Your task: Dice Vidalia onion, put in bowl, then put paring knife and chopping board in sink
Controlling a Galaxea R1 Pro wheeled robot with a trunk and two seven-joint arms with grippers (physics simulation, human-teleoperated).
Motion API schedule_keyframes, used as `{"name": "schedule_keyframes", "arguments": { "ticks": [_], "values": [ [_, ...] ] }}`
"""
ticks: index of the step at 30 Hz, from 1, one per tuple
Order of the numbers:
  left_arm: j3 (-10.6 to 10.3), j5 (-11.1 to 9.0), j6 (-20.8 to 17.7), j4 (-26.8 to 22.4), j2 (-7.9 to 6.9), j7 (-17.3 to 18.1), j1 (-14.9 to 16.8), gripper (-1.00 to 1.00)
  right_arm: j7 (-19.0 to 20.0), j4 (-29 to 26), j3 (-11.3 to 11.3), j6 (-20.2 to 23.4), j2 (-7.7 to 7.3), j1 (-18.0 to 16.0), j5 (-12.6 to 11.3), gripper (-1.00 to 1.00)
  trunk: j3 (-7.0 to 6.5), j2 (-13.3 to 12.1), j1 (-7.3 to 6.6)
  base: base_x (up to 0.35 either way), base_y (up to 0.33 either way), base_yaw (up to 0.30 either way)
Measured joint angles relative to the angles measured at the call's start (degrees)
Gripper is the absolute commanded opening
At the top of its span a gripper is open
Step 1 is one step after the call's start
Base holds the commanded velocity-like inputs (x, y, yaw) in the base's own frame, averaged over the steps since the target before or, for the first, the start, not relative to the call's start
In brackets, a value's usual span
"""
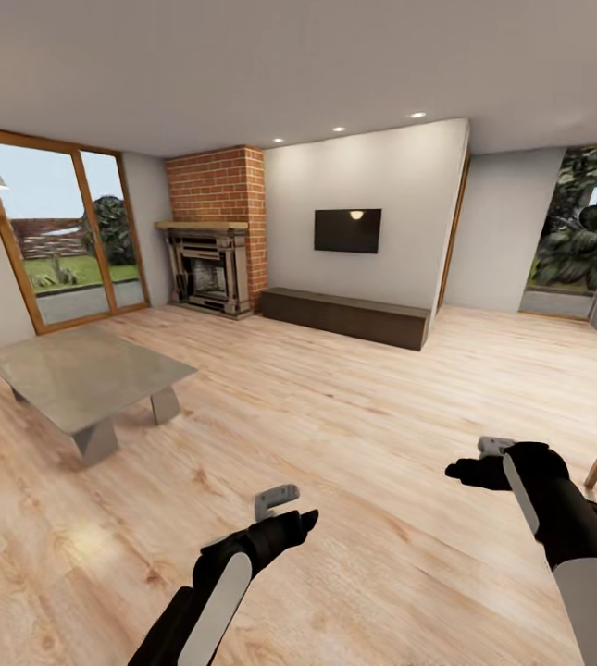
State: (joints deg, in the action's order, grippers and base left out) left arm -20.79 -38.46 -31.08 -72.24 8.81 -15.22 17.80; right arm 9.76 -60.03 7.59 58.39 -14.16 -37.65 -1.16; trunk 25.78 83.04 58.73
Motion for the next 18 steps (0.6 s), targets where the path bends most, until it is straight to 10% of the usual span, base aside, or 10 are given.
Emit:
{"name": "schedule_keyframes", "arguments": {
  "ticks": [18],
  "values": [
    [-2.0,0.1,-0.8,0.7,-0.51,0.1,1.7,1.0,0.5,-1.0,0.2,-5.5,-0.17,0.1,-0.4,1.0,-0.01,0.0,0.0,0.0,0.0,-0.128]
  ]
}}
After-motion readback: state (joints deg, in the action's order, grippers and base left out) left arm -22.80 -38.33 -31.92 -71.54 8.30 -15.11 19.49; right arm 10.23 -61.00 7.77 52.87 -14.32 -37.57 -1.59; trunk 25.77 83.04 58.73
